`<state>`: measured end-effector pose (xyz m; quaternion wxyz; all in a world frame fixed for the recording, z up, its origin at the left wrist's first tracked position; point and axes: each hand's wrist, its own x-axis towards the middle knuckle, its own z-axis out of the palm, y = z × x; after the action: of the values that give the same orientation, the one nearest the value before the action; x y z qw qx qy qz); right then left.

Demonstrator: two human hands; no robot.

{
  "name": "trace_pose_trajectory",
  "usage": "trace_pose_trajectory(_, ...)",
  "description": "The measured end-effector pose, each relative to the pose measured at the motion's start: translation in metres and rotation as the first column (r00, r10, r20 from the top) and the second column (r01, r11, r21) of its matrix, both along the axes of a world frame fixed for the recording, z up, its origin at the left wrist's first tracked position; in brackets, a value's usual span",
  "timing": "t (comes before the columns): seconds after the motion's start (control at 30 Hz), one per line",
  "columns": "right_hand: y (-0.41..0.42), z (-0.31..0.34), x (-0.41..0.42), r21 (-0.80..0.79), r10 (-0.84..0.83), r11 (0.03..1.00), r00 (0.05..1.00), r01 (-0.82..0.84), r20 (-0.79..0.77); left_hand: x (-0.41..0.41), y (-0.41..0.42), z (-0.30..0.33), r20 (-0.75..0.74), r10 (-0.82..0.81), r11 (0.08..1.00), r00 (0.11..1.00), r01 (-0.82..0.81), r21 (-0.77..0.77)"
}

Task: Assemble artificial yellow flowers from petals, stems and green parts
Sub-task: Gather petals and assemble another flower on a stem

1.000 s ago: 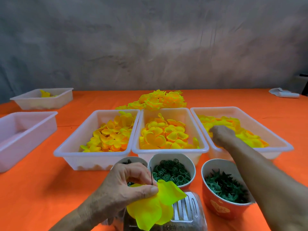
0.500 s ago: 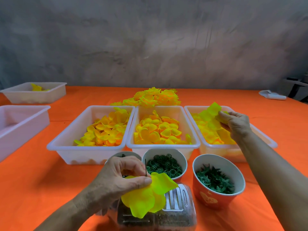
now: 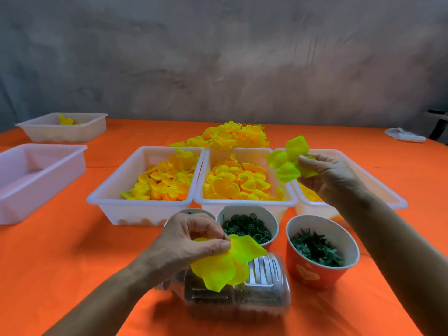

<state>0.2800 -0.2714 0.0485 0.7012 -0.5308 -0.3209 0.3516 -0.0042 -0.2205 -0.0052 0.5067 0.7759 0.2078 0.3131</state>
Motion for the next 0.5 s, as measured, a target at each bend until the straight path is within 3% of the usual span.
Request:
trace_pose_trajectory(0.2, -0.025, 0.007, -0.060, -0.002, 0.217, 0.976, 0.973, -0.218, -0.079, -0.004, -0.004, -0.003, -0.001, 0.051, 0.998, 0.999, -0.051, 0.032)
trace_pose_trajectory(0.5, -0.040, 0.007, -0.103, -0.081, 0.357, 0.930, 0.933, -0.359, -0.044, -0.006, -0.009, 0.001, -0.013, 0.061, 0.997, 0.998, -0.062, -0.048)
